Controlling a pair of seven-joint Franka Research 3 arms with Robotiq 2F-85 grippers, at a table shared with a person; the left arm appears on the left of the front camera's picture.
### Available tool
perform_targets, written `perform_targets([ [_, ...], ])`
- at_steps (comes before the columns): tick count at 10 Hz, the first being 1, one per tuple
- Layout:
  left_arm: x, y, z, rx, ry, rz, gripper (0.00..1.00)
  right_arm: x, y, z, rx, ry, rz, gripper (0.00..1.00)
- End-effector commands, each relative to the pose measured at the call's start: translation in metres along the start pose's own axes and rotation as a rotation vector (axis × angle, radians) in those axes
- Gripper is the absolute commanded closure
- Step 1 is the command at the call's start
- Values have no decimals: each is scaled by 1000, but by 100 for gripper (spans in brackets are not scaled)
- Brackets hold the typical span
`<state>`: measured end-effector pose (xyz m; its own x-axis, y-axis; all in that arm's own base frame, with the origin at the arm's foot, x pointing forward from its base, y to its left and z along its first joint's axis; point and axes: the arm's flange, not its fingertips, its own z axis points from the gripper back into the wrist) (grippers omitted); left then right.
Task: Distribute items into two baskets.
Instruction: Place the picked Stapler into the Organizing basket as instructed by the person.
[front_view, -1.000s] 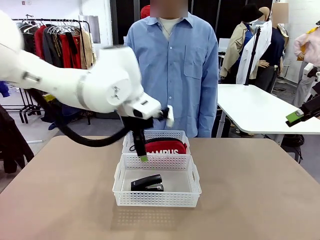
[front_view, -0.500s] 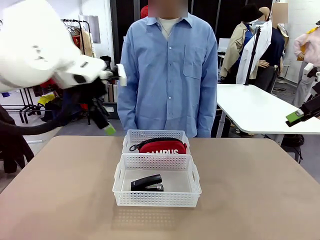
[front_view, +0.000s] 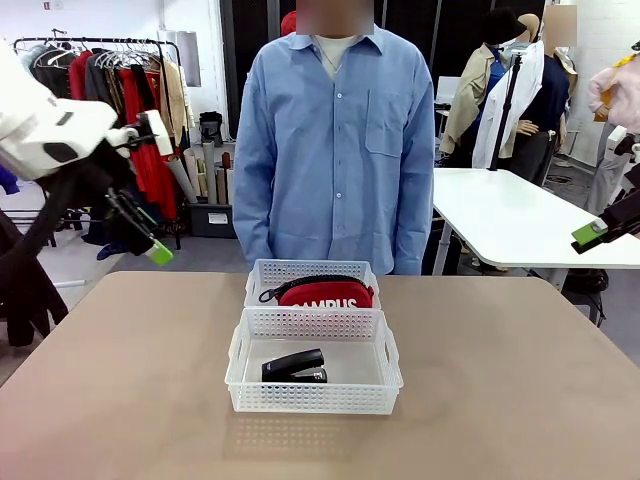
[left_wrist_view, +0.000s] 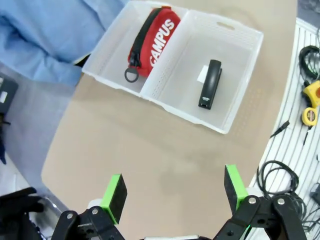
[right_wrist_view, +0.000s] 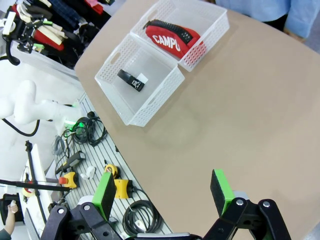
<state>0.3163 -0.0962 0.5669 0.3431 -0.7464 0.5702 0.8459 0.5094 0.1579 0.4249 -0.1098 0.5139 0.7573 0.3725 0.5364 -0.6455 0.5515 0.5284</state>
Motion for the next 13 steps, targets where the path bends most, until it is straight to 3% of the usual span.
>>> perform_targets([
  [1,-20,-7,20,18,-18,100,0,4,1,2,2,4,5,0],
  [6,-71,1,60,33,-70,403,0,4,1,2,2,4,5,0],
  [13,-120,-7,55,45,-72,377,0,4,1,2,2,4,5,0],
])
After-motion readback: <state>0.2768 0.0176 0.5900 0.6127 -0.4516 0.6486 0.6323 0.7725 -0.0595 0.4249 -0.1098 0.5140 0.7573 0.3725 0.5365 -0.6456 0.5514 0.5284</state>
